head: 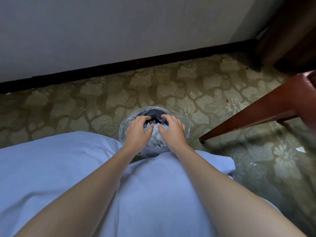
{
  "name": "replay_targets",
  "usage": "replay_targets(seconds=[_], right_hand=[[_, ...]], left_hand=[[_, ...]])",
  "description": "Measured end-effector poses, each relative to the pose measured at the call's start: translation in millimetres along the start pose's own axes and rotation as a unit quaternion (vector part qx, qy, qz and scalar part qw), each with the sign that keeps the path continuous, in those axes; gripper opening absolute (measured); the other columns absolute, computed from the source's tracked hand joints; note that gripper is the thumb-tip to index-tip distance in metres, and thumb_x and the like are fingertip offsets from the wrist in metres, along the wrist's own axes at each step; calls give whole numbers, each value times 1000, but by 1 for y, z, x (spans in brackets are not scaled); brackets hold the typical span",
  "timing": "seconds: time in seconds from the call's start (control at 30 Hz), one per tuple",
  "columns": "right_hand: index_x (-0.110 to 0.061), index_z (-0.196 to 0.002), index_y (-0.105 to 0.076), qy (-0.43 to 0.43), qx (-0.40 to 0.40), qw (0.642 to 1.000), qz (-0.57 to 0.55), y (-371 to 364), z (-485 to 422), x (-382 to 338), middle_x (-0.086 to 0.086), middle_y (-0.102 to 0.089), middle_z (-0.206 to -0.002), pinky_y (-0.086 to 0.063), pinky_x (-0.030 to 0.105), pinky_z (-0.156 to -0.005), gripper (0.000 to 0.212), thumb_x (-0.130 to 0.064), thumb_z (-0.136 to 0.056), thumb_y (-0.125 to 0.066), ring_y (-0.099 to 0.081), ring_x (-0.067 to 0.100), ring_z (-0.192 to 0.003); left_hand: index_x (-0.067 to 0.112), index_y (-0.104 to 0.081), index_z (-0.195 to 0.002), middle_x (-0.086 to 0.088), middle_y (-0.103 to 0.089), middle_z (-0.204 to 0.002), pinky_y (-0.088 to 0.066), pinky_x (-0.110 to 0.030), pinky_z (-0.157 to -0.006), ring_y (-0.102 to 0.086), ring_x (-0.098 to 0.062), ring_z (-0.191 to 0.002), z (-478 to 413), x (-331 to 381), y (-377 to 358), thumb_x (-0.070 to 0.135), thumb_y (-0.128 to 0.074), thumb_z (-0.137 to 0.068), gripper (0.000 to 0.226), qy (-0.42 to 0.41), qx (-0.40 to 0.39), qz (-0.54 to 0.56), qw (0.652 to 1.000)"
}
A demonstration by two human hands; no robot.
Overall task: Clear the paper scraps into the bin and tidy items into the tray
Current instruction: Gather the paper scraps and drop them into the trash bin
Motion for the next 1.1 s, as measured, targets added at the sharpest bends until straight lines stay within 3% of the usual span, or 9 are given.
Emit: replay_targets(seconds=[0.37, 0.53, 0.97, 1.1], right_hand=[[-26, -135, -52, 41, 31, 998, 34, 91, 70, -31, -7, -53, -136, -19, 29, -106, 41, -32, -95, -57, -41, 16, -130], [-27, -135, -53, 65, 69, 993, 66, 147, 108, -46, -8, -53, -137, -19, 32, -109, 41, -33, -95, -56, -39, 15, -132], [-27, -135, -53, 102, 152, 974, 135, 285, 234, -68, -10, -52, -140, -21, 35, -113, 40, -36, -96, -55, -39, 13, -134], [-26, -132, -57, 119, 188, 969, 109, 326, 277, -75, -9, -56, -138, -31, 36, -114, 37, -30, -96, -56, -44, 11, -131]], left_hand=[[24, -58, -126, 7, -60, -124, -45, -47, -97, -52, -18, -118, 47, 78, 44, 34, -55, -94, 34, -98, -7, -66, 993], [27, -57, -127, 11, -56, -131, -37, -41, -99, -46, -16, -126, 74, 130, 64, 34, -55, -94, 33, -152, 4, -97, 984], [30, -53, -134, 9, -47, -144, -28, -44, -108, -35, -13, -137, 160, 274, 98, 42, -53, -95, 41, -306, 25, -148, 940], [30, -52, -135, 9, -46, -146, -26, -44, -110, -34, -13, -139, 186, 315, 104, 43, -52, -95, 42, -347, 25, -154, 925]])
Point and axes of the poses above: each hand's wrist, its own z-axis away from the middle knuckle, its own y-axis out of the back of the hand, x = y × z, the point moved 8 cm from there along -z, towards the middle knuckle
